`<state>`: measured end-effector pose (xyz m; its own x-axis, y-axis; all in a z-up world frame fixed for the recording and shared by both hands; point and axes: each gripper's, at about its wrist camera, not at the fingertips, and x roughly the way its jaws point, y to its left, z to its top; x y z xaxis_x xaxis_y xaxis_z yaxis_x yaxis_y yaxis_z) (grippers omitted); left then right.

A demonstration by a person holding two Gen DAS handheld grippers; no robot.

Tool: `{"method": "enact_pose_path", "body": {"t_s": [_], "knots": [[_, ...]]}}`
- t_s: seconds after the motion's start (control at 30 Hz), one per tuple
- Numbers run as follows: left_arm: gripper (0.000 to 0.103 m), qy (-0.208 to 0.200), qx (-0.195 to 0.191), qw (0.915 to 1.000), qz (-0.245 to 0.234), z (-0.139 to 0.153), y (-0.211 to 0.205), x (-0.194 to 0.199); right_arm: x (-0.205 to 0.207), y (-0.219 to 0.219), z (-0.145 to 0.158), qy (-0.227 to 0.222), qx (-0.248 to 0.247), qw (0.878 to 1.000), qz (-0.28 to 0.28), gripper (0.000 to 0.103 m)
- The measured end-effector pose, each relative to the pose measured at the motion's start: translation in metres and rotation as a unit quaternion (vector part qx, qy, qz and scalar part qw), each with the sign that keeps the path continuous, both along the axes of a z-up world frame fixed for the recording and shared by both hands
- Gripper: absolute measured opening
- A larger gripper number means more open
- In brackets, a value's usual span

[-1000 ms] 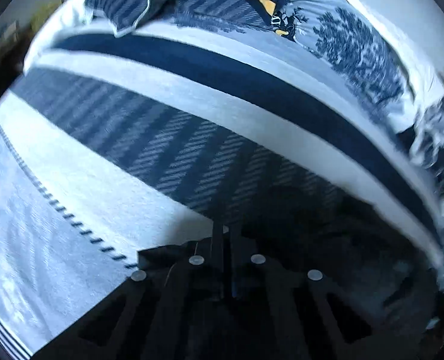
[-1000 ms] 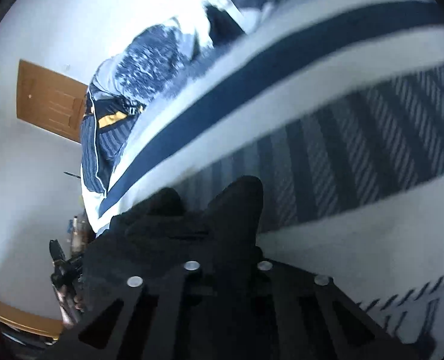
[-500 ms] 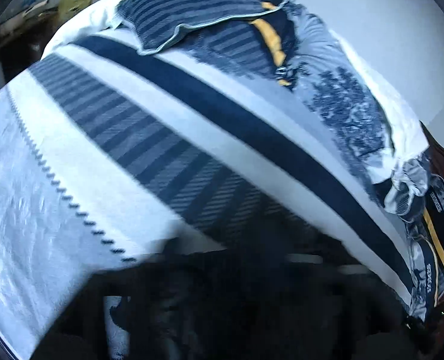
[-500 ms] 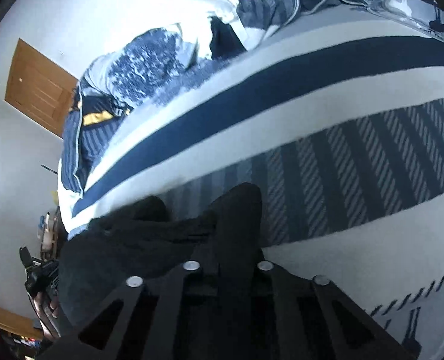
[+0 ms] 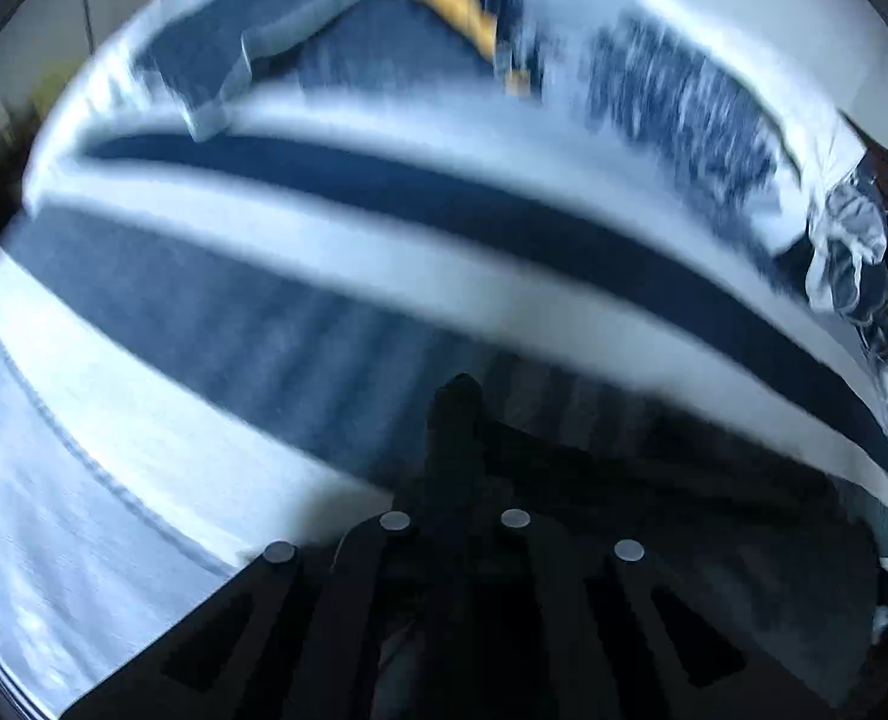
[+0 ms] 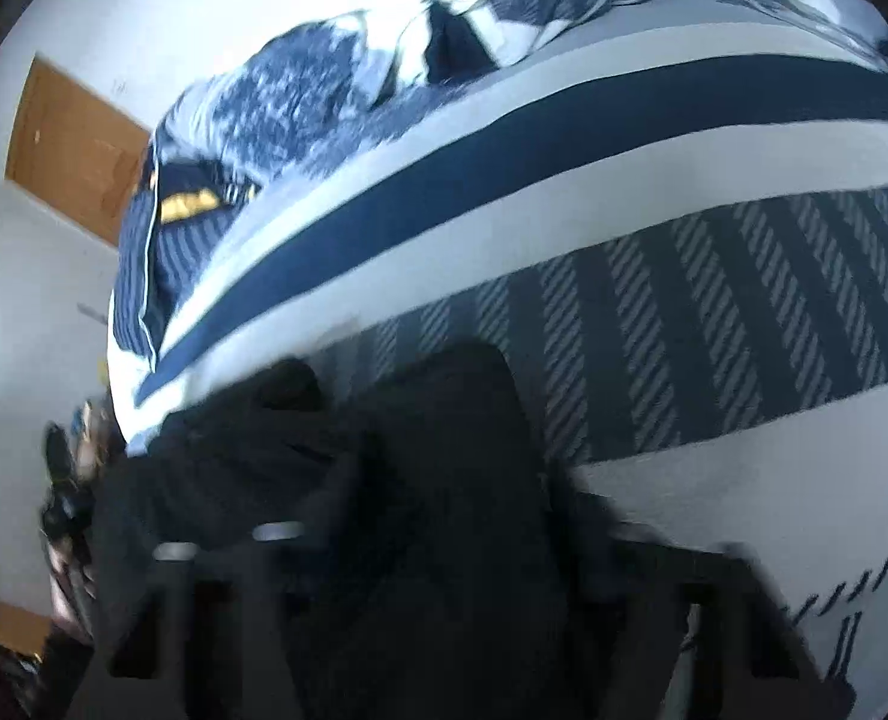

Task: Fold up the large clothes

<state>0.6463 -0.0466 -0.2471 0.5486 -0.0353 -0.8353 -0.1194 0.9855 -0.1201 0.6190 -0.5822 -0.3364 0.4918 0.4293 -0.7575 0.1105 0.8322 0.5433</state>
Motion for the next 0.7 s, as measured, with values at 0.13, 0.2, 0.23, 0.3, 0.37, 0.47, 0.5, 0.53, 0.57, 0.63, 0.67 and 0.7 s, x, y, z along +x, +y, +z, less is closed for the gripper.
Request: {"method": "enact_pose_path", "body": {"t_s": [0.13,0.2,0.23,0.3,0.37,0.47,0.5,0.53,0.57,0.63,0.67,0.7], "knots": [[0.003,-0.034,-0.02,0.9988,0.03,0.014,0.016,-0.001,-0.006,0.011,0.026,-0.05,-0.038,0.998,0.002,0.006],[0.003,-0.013,0.011,0.9993,0.032,-0.002,0.007,0.006,-0.003,0.016,0.024,-0.049,-0.053,0.997,0.001,0.005],[0.003,-0.005,0.027,0.9992,0.03,-0.011,0.002,0.009,0.0,0.018,0.02,-0.041,-0.053,0.998,0.002,0.005],[0.004,0.027,0.039,0.9983,0.033,-0.032,-0.002,0.017,0.005,0.02,0.008,-0.026,-0.04,0.999,-0.004,0.005],[0.008,0.042,-0.003,0.9976,0.056,-0.045,0.009,0.022,0.007,0.024,0.001,-0.02,-0.042,0.999,-0.003,0.005],[0.013,0.012,-0.042,0.9959,0.079,-0.025,0.025,0.01,0.009,0.023,-0.001,-0.021,-0.037,0.999,-0.005,0.007],[0.021,-0.004,-0.033,0.9962,0.08,-0.011,0.027,0.002,0.007,0.021,0.002,-0.022,-0.034,0.999,-0.01,0.007],[0.038,-0.015,-0.008,0.9966,0.08,0.004,0.026,-0.007,0.004,0.017,0.006,-0.025,-0.029,0.999,-0.021,0.008],[0.049,-0.027,0.018,0.9964,0.078,0.021,0.025,-0.018,-0.001,0.011,0.016,-0.038,-0.021,0.998,-0.035,0.009],[0.071,-0.077,0.059,0.9921,0.08,0.059,0.021,-0.058,-0.018,0.004,0.035,-0.069,-0.011,0.996,-0.058,0.038],[0.073,-0.098,0.074,0.9897,0.073,0.075,0.016,-0.081,-0.028,0.004,0.043,-0.079,-0.013,0.995,-0.066,0.056],[0.075,-0.107,0.088,0.9884,0.063,0.083,0.012,-0.097,-0.042,0.004,0.052,-0.099,-0.016,0.992,-0.077,0.084]]}}
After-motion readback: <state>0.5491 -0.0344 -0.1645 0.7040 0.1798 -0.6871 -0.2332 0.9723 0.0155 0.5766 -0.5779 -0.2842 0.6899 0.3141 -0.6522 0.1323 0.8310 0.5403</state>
